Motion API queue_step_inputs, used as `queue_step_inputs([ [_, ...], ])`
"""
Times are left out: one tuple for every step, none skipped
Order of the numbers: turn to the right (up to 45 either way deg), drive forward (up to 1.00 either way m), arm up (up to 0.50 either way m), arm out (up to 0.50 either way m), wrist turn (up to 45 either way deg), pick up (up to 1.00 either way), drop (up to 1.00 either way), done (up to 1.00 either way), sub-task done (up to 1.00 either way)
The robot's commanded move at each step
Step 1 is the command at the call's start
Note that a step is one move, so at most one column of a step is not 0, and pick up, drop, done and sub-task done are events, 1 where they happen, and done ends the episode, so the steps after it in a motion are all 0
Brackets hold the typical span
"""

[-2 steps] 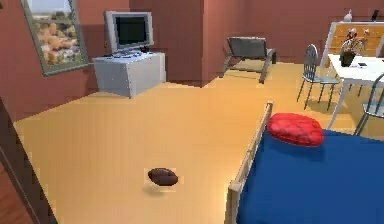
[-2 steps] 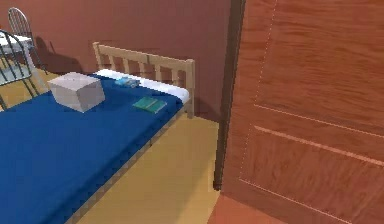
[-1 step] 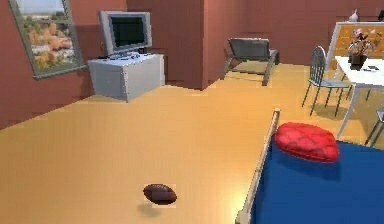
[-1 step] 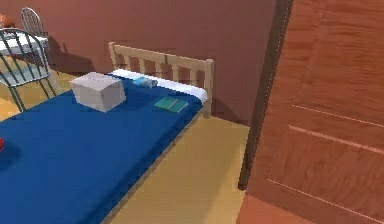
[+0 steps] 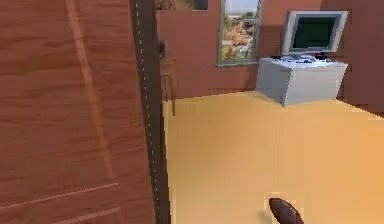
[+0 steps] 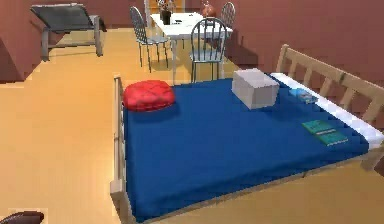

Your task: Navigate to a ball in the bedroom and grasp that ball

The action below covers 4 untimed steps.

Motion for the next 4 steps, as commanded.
queue_step_inputs([
  [-45.0, 0.0, 0.0, 0.0, 0.0, 0.0, 0.0, 0.0, 0.0],
  [-12.0, 0.0, 0.0, 0.0, 0.0, 0.0, 0.0, 0.0, 0.0],
  [45.0, 0.0, 0.0, 0.0, 0.0, 0.0, 0.0, 0.0, 0.0],
  [27.0, 0.0, 0.0, 0.0, 0.0, 0.0, 0.0, 0.0, 0.0],
])
